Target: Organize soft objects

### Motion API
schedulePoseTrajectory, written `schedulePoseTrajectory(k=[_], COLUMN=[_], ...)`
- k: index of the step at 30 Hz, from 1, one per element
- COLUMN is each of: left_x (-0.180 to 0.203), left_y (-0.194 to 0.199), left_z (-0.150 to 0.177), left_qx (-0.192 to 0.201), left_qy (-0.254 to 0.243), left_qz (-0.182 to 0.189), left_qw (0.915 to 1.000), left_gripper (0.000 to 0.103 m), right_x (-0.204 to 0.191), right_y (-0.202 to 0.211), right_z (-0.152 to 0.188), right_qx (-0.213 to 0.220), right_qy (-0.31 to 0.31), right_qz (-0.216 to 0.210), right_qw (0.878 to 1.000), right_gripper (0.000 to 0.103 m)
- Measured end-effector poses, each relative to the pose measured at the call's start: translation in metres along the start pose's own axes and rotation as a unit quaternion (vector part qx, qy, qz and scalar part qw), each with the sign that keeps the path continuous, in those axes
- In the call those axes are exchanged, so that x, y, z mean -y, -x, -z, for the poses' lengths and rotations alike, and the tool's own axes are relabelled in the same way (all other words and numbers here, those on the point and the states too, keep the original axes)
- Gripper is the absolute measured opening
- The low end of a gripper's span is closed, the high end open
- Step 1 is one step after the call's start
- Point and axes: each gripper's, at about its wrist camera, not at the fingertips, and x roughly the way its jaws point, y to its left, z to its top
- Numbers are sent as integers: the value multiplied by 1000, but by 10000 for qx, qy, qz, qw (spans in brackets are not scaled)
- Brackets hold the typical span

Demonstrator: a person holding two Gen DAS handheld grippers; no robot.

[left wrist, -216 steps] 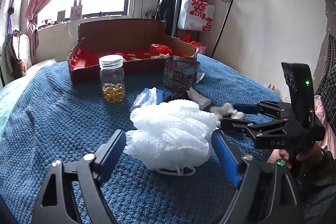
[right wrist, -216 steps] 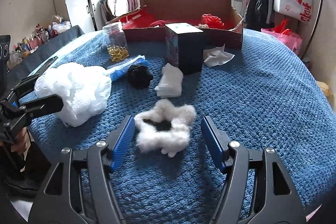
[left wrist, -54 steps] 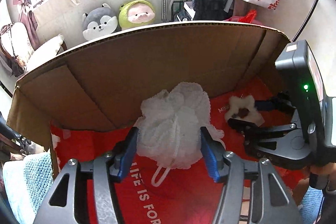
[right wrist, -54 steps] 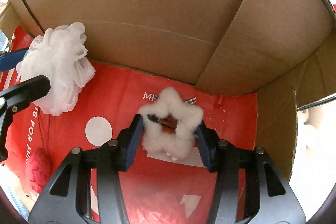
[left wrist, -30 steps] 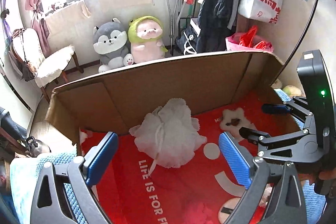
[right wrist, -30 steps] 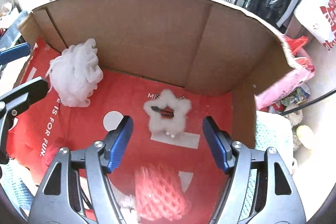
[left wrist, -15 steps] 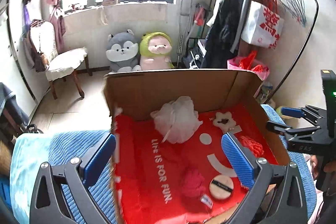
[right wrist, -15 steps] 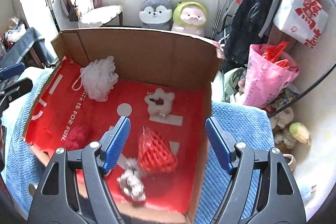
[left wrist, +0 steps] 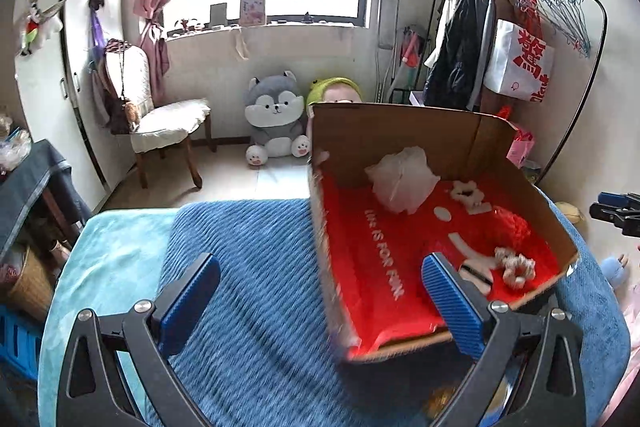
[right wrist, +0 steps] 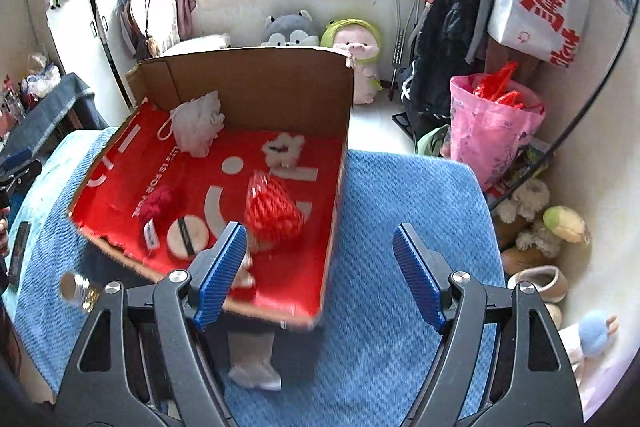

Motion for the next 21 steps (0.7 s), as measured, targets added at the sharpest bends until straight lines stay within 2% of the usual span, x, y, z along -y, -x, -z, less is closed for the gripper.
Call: schedulePoseTrajectory(k=[5, 8, 12, 21], left_x=[-5, -4, 3, 36], left_y=[29, 46, 70, 99], left_z=[35, 56, 86, 144], left_qx=[161, 272, 459, 623], left_qy=[19, 49, 46, 149], left_qz=[16, 17, -28, 300], left_qw=[9999, 9996, 9989, 9975], left_gripper=[103, 103, 103, 103], right_x=[6, 8, 3, -26], right_y=[27, 40, 57, 76], right_z=[34, 58, 93, 171], right_qx=[177, 260, 440, 786], right_qy=[-39, -122, -36, -103], right_qz=[-18, -152, -62, -85], right_qw=[9998, 9995, 9990, 9968], right_gripper=[76, 81, 82, 82])
